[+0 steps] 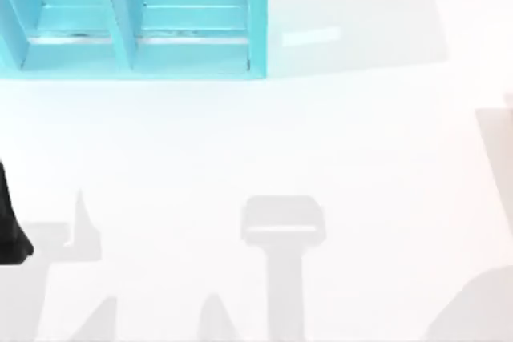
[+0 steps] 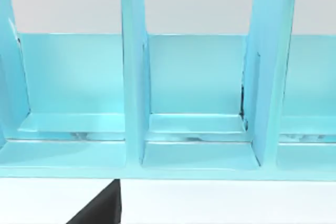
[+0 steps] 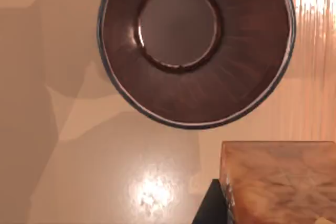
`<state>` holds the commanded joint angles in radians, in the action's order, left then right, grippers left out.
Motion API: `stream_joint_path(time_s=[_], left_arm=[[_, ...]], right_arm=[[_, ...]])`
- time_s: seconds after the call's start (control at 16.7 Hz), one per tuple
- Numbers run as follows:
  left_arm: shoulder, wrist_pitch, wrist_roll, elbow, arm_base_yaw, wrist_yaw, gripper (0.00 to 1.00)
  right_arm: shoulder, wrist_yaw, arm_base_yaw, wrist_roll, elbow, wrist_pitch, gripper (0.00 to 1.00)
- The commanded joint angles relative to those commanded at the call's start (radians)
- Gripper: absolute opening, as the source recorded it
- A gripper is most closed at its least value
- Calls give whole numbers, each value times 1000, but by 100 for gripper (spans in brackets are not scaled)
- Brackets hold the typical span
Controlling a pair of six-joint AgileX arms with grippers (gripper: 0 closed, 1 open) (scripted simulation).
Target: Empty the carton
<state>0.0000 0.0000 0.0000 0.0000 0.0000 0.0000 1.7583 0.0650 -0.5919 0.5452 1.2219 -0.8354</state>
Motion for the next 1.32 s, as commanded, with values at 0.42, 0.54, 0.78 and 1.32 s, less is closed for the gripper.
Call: stream_joint_path(time_s=[0.42, 0.54, 0.78, 1.32], left_arm=[[0, 0, 0, 0, 0, 0, 100], [0, 0, 0, 0, 0, 0, 100], [0, 0, 0, 0, 0, 0, 100], [0, 0, 0, 0, 0, 0, 100]], right_arm=[[-62, -36, -2, 44, 198, -193, 0], [-81, -56, 4, 36, 210, -316, 0], [-95, -70, 16, 16, 201, -472, 0], [-56, -53, 70, -50, 215, -449, 0]])
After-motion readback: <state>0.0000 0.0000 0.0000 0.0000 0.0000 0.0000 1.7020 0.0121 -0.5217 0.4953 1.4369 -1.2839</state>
